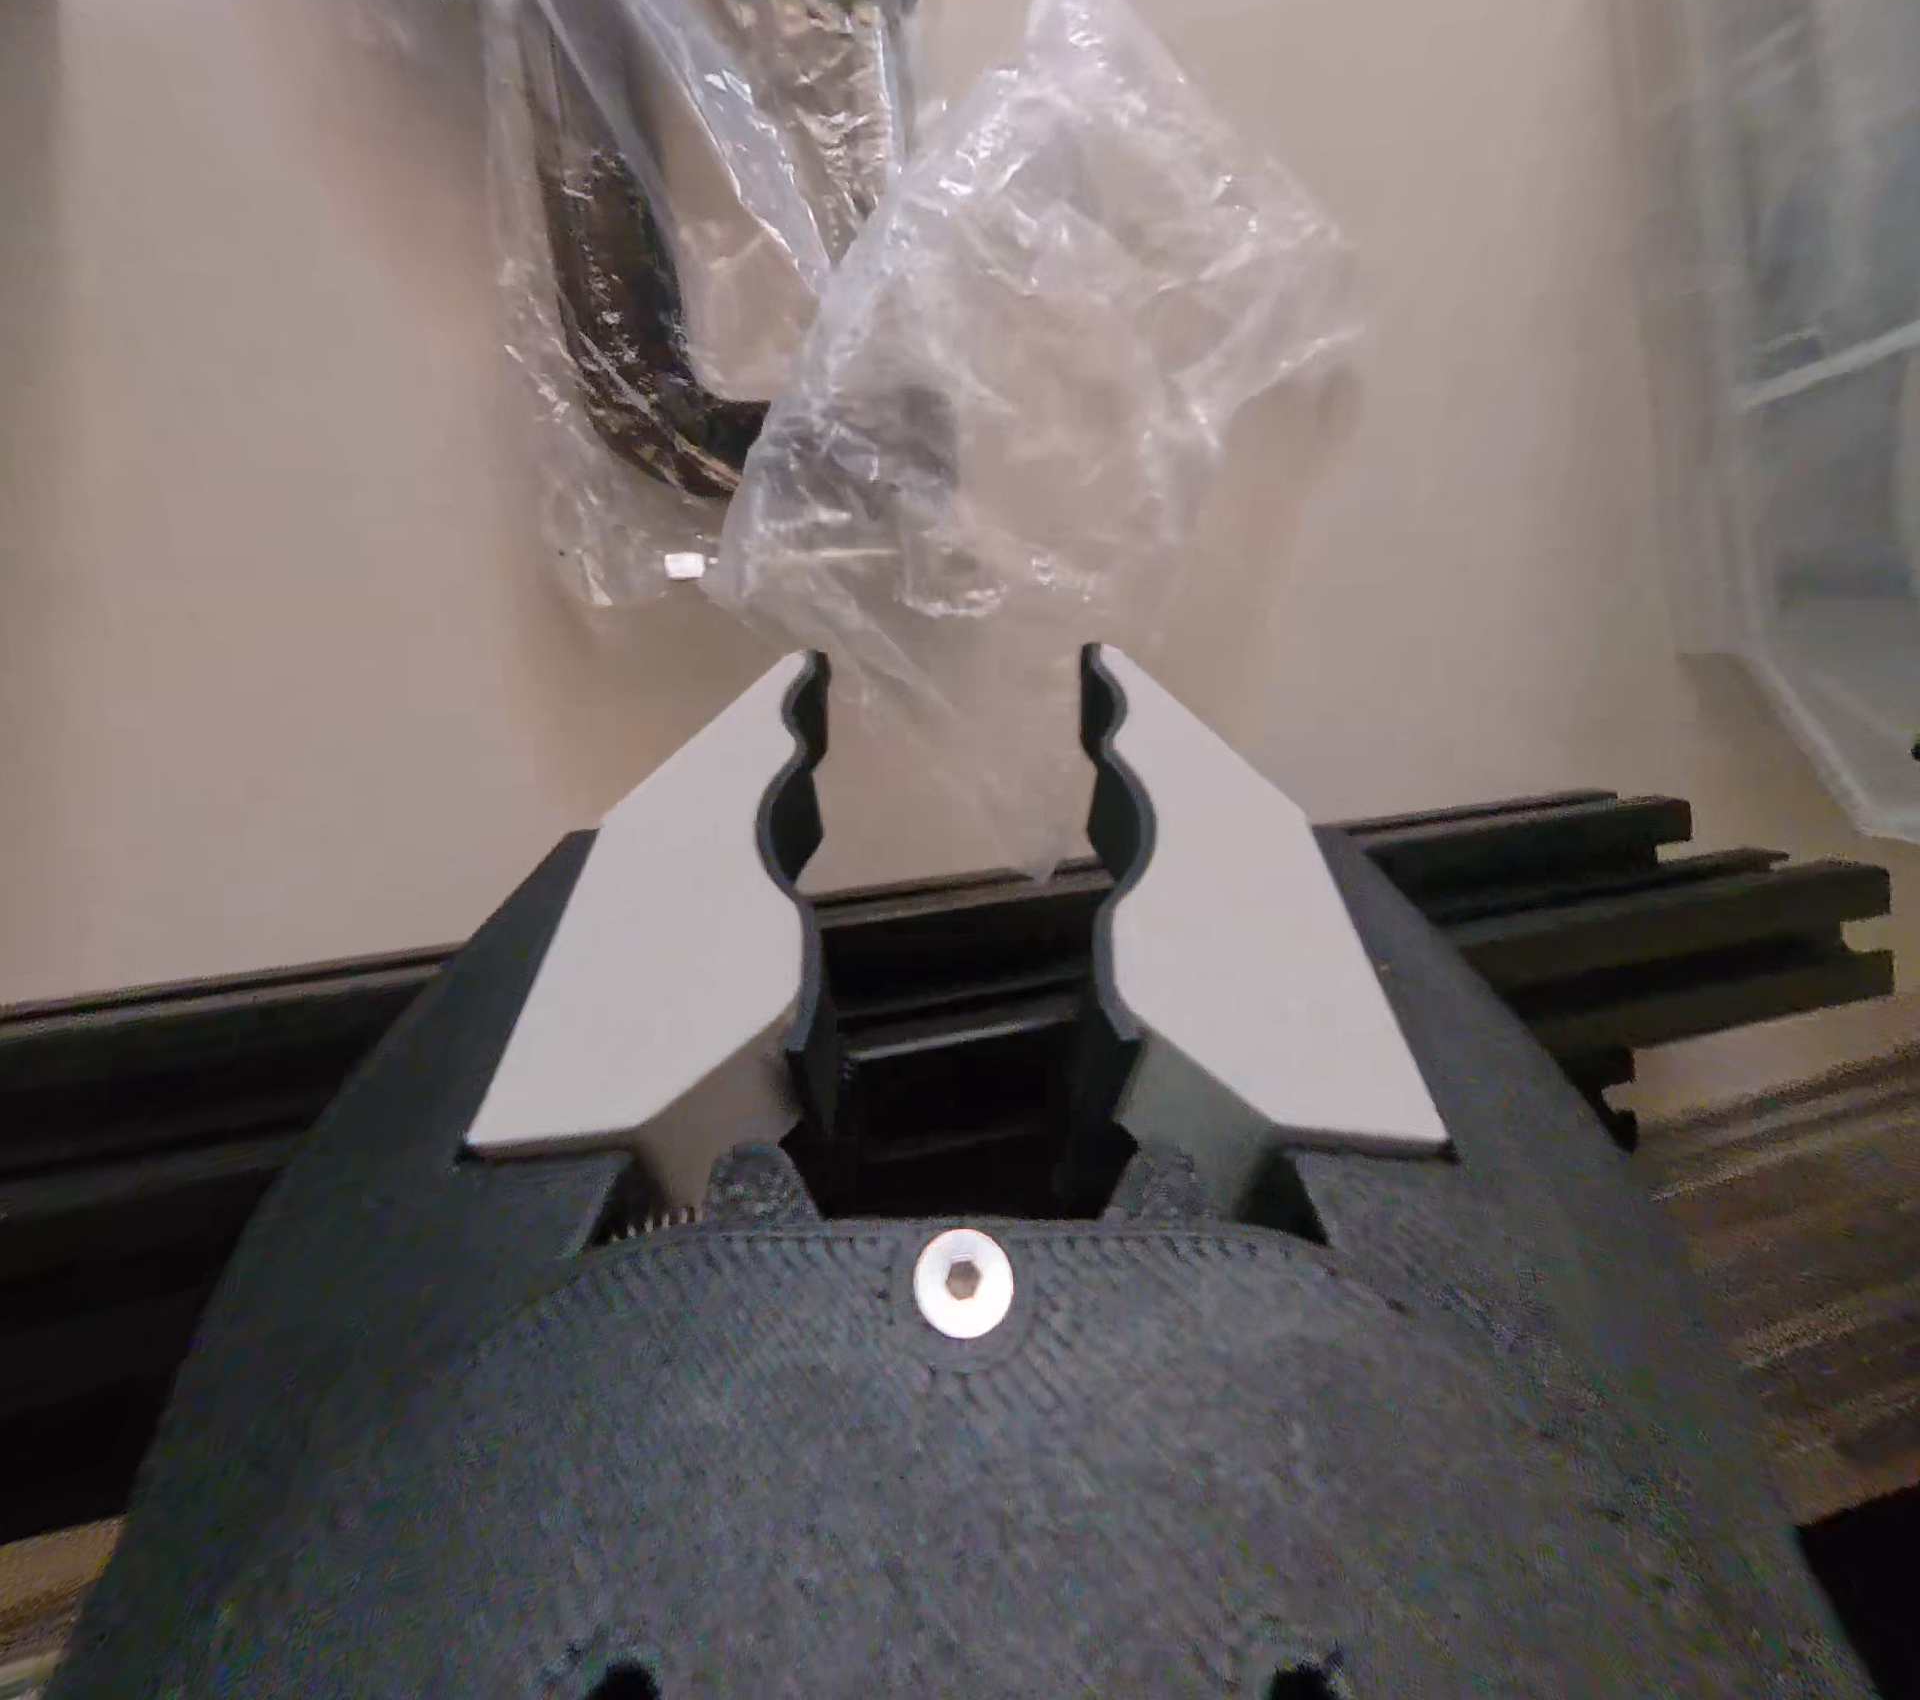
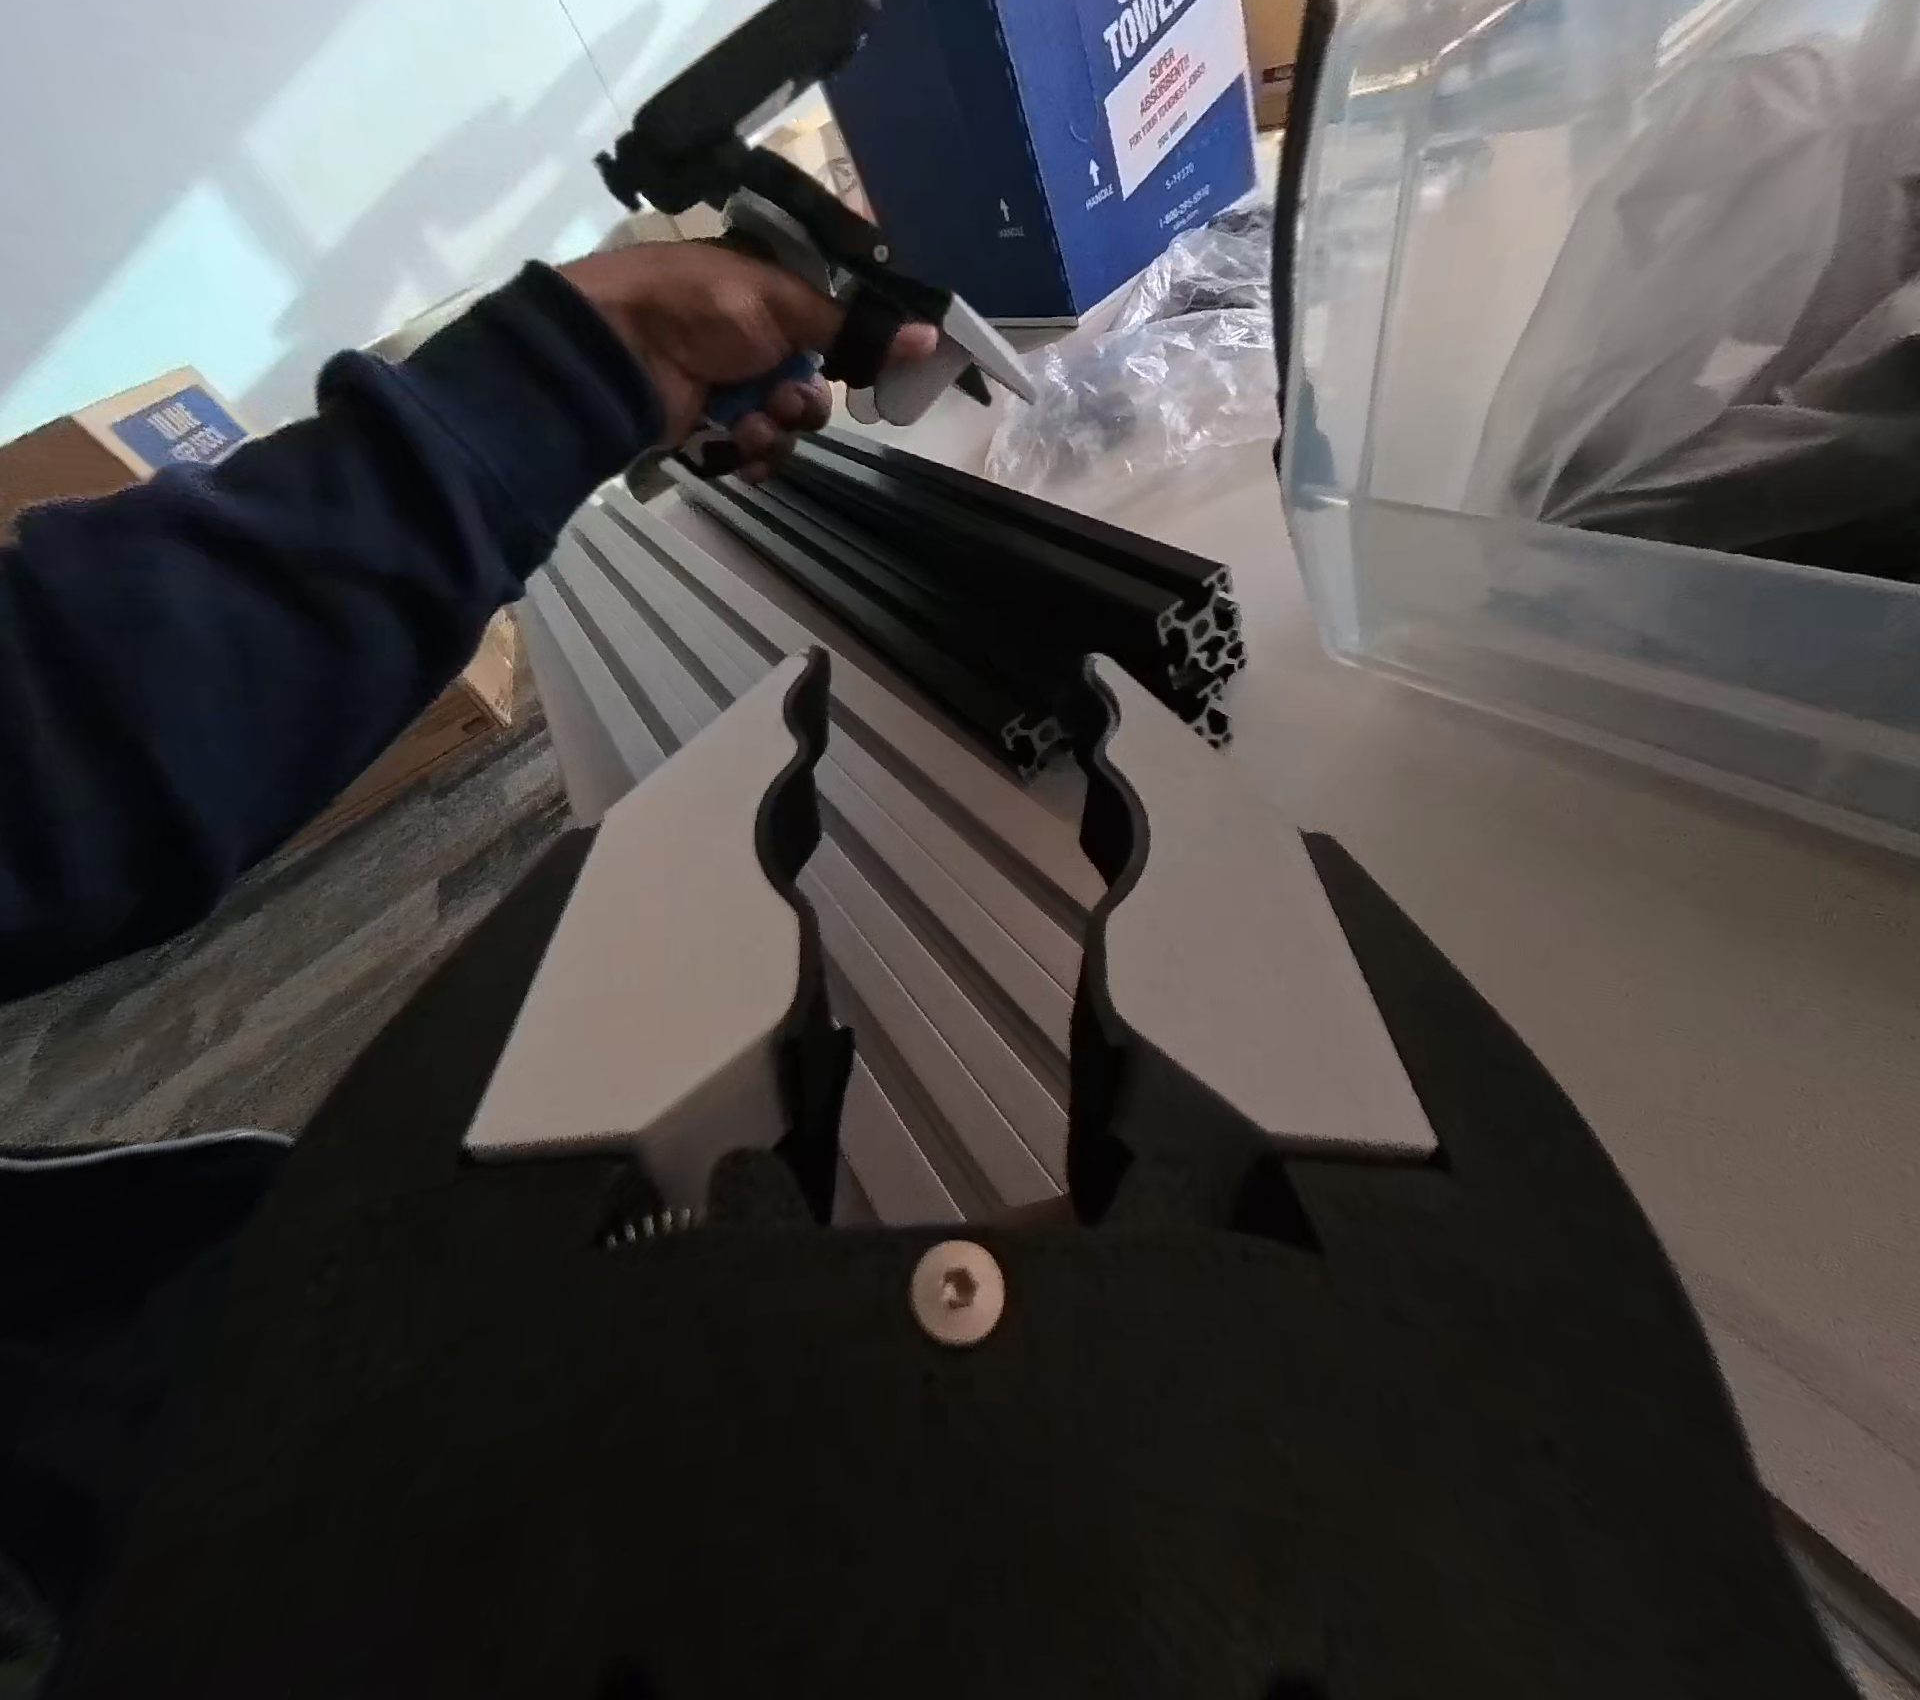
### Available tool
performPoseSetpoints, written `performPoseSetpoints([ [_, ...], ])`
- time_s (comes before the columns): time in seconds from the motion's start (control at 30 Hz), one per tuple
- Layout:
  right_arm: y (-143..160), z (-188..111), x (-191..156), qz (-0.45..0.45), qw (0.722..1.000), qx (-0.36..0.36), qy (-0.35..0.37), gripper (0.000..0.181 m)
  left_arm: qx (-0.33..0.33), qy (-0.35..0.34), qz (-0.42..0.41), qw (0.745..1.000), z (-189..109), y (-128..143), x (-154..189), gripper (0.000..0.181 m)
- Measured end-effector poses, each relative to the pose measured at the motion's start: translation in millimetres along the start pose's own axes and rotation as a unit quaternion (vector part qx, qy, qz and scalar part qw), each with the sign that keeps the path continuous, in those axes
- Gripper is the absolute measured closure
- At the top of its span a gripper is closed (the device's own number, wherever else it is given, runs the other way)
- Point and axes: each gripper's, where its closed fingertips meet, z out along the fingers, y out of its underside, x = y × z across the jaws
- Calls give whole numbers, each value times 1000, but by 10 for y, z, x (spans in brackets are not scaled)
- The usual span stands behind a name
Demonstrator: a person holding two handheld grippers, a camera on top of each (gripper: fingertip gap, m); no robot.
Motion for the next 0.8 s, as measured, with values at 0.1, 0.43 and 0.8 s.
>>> performPoseSetpoints([
  [0.1, 19, -54, 71, 5, 1000, 0, 8, 134, 11, 18, 6, 1000, 79, -80, 122, 153],
  [0.43, 22, -116, 152, 7, 1000, 5, 16, 136, 103, 126, 12, 987, 36, -623, 835, 172],
  [0.8, 28, -131, 156, 2, 1000, 3, 17, 136, 35, 130, 25, 991, -143, -586, 536, 103],
])
